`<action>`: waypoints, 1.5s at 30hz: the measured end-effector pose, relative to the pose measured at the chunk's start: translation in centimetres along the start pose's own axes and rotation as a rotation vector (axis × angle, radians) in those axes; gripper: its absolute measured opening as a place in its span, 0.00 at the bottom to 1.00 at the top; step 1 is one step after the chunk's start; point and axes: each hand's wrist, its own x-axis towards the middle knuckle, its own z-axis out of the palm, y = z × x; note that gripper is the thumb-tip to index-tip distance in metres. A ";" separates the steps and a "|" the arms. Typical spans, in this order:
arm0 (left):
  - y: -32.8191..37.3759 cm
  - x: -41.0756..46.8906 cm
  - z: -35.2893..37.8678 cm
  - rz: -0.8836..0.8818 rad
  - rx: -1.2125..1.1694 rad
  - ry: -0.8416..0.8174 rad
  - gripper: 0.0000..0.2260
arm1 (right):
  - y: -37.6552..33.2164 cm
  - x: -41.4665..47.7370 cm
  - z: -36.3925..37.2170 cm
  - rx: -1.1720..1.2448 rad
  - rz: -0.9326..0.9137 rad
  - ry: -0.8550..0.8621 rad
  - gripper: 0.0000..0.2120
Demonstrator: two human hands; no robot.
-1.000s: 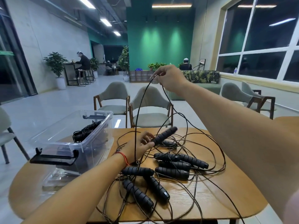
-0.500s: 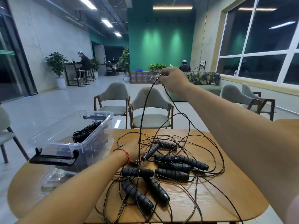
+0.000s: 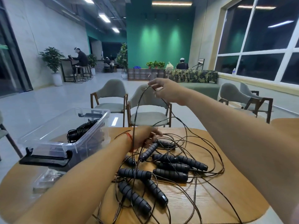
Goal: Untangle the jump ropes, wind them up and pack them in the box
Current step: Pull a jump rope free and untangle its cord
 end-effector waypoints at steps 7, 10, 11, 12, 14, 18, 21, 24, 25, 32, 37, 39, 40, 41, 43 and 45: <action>1.6 -1.8 -4.2 0.274 -0.232 -0.146 0.16 | 5.1 -1.6 1.4 -0.143 0.177 -0.076 0.34; 1.5 -1.7 -5.2 0.302 -0.302 -0.156 0.16 | 7.2 -2.7 4.2 -0.192 0.270 -0.383 0.33; 1.6 -1.4 -5.4 0.323 -0.348 -0.148 0.15 | 7.6 -2.8 5.1 -0.178 0.269 -0.411 0.26; 1.7 -1.1 -5.6 0.343 -0.403 -0.126 0.15 | 7.7 -2.8 5.8 -0.138 0.263 -0.402 0.19; 1.6 -0.3 -6.2 0.357 -0.508 -0.084 0.12 | 7.4 -2.7 6.3 -0.078 0.258 -0.377 0.14; 1.7 0.0 -6.8 0.401 -0.602 0.045 0.14 | 6.3 -2.6 6.2 -0.003 0.267 -0.418 0.14; 2.0 0.0 -6.8 0.456 -0.678 0.229 0.18 | 5.2 -2.0 5.4 0.196 0.272 -0.329 0.17; 1.5 0.2 -6.3 0.410 -0.421 0.271 0.16 | 3.2 -1.2 4.4 0.416 0.240 -0.138 0.14; 1.4 0.3 -5.6 0.387 -0.333 0.210 0.15 | 2.2 -0.7 4.0 0.487 0.226 -0.081 0.13; 2.8 0.0 2.0 0.427 -0.009 -0.014 0.17 | -4.4 1.5 3.2 0.969 0.217 0.070 0.15; 4.9 -0.4 3.2 0.419 -0.262 0.126 0.13 | -4.2 2.3 3.2 0.856 0.114 0.159 0.13; 5.5 -0.5 2.9 0.422 -0.321 0.134 0.12 | -3.0 2.0 2.7 0.741 0.127 0.173 0.13; 6.0 -0.6 2.7 0.440 -0.336 0.160 0.12 | -2.5 1.7 2.5 0.675 0.129 0.157 0.14; 6.7 -0.7 2.4 0.446 -0.362 0.198 0.12 | -2.2 1.2 2.4 0.616 0.129 0.132 0.15; 8.2 -0.8 1.5 0.476 -0.416 0.253 0.15 | -1.5 0.0 2.1 0.581 0.130 0.053 0.20; 10.0 -1.3 0.5 0.505 -0.488 0.279 0.17 | -0.1 -1.3 1.9 0.633 0.112 -0.060 0.18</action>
